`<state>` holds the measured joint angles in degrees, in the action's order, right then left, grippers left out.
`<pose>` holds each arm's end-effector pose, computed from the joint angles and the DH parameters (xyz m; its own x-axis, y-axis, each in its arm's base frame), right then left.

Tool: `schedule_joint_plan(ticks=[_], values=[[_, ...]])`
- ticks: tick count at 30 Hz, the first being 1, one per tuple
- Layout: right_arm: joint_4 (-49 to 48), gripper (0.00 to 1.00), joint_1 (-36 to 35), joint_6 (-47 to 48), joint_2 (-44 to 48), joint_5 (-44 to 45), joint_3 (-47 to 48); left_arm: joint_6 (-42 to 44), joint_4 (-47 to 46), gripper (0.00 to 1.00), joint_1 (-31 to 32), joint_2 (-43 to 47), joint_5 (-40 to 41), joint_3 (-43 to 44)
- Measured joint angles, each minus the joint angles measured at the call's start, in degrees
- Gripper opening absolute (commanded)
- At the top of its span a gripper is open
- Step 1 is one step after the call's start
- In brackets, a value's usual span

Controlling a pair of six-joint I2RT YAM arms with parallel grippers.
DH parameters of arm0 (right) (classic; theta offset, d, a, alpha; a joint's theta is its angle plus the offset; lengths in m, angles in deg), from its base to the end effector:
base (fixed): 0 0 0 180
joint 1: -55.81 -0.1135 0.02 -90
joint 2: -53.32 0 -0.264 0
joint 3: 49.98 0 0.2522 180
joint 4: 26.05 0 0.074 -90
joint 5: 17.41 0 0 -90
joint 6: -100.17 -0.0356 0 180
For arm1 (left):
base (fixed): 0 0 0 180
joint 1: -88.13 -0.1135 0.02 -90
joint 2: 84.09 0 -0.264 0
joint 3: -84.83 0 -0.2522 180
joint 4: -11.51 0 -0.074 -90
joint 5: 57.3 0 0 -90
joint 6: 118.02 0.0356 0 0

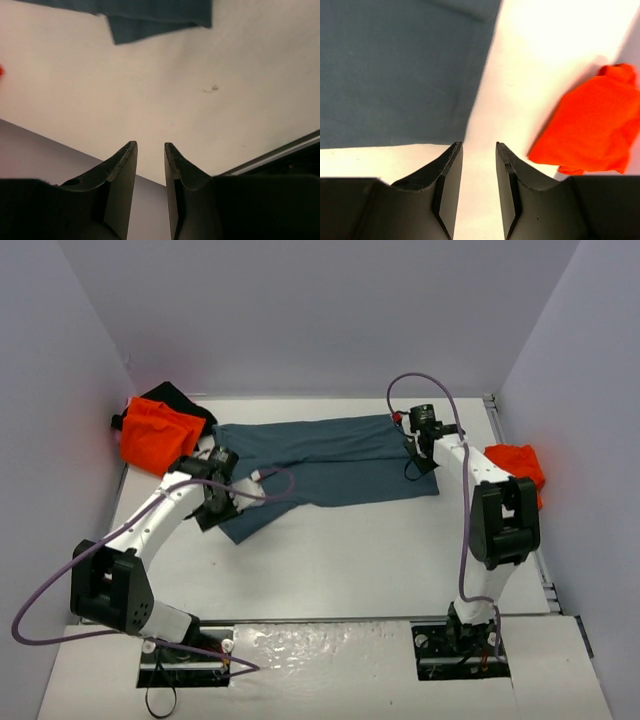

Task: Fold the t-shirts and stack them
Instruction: Grap the side of the flattened tshirt closest away from the robot with both arms

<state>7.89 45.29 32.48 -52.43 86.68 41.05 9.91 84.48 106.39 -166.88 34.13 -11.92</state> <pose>0.4020 0.0658 0.2220 -0.6757 -0.5000 -0.5417 -0.2978 0.8574 -0.4198 0.2586 -0.0844 0.2729 -0.5263 0.8207 -0.2224 0.7982 0.5670 0.2035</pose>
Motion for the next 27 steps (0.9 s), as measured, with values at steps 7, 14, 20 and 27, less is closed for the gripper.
schedule_joint_plan(ticks=[7,14,20,27], values=[[-1.0,0.37,0.0,-2.2,7.3,-0.2,1.7,1.9,-2.5,0.27,0.0,3.8,1.2,-13.7],[-1.1,0.37,0.0,-3.0,9.0,-0.6,1.6,2.2,-13.0,0.41,0.0,3.9,2.1,-17.8],[-1.1,0.40,0.0,-3.0,9.0,-0.6,0.9,3.6,-25.5,0.44,0.0,1.8,3.3,-22.7],[-1.2,0.40,0.0,-3.0,9.0,0.0,0.4,4.6,-35.3,0.44,0.0,-3.8,3.6,-22.7]])
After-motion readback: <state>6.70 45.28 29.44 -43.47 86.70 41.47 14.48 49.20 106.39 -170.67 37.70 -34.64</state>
